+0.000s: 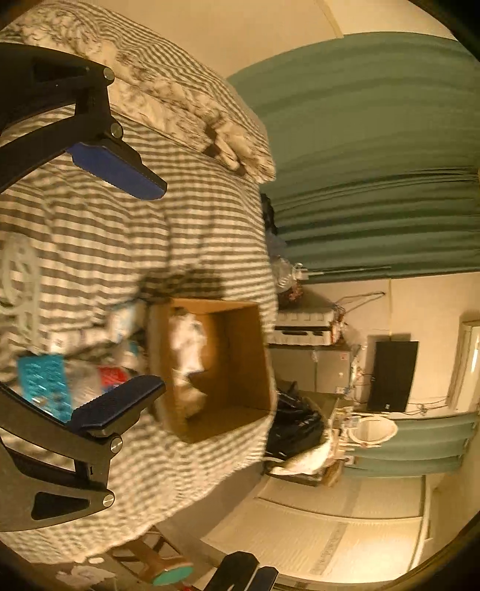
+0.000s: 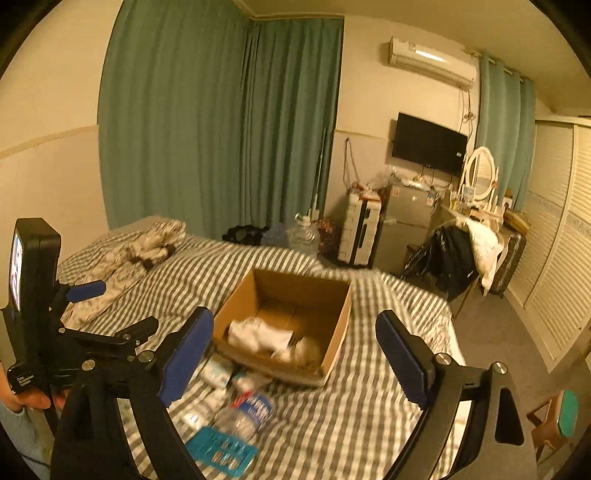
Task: Organize objects
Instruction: 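Grasp the blue blister pack with the right tool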
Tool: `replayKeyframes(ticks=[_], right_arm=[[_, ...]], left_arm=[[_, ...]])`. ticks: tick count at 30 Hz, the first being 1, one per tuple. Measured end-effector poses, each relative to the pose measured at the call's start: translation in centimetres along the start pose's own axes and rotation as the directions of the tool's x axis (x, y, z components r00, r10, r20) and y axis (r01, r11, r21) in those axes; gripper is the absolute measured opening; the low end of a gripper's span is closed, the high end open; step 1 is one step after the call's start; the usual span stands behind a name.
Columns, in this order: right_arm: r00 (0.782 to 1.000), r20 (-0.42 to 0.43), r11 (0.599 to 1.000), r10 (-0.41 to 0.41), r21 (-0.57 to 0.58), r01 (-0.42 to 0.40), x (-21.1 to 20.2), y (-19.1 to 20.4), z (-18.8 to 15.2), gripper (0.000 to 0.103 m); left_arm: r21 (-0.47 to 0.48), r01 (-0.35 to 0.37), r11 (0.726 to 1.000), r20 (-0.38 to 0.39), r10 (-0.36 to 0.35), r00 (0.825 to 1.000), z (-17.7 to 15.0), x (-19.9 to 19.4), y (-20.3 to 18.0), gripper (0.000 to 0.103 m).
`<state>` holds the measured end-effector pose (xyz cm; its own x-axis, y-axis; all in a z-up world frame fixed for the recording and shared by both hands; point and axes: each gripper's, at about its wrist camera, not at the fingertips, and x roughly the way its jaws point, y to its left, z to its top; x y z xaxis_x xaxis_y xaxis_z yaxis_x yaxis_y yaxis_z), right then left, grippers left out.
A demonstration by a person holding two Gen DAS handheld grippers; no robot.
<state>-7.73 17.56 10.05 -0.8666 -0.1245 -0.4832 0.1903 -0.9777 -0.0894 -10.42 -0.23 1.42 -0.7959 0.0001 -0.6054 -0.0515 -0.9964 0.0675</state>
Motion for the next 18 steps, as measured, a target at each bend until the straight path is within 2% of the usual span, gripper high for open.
replayKeyframes(ticks=[3,6,9,13,16,18], right_arm=[[0.999,-0.052,1.0,0.012,0.01,-0.011,0.8,0.6,-2.5,0.09],[0.994,-0.104,0.999,-0.028,0.021,0.031,2.3,1.2,-5.5,0.09],[0.983,-0.171,0.997,-0.064,0.034,0.071,4.2,1.5,-8.9,0.09],[0.963,-0.269,0.999,-0.013,0.037,0.024,6.5,1.9,-12.1,0.09],[0.958,-0.285,1.0,-0.014,0.02,0.021,7.2,2.2,-13.1,0.09],[0.956,-0.295,1.0,0.001,0.003,0.0,7.5,2.3,-13.5,0.09]], left_arm=[[-0.029,-0.018,0.999,-0.03,0.017,0.999,-2.8,0.1,0.5,0.098],[-0.048,-0.026,0.998,-0.048,0.024,0.999,-5.2,0.6,0.2,0.098],[-0.023,-0.049,0.999,-0.081,0.047,0.996,-7.3,1.7,-0.3,0.098],[0.032,-0.07,0.997,-0.134,0.074,0.988,-9.4,3.3,-0.7,0.098],[0.023,-0.049,0.999,-0.18,0.053,0.982,-11.0,4.0,0.1,0.098],[0.05,-0.055,0.997,-0.205,0.064,0.977,-12.1,4.3,0.4,0.098]])
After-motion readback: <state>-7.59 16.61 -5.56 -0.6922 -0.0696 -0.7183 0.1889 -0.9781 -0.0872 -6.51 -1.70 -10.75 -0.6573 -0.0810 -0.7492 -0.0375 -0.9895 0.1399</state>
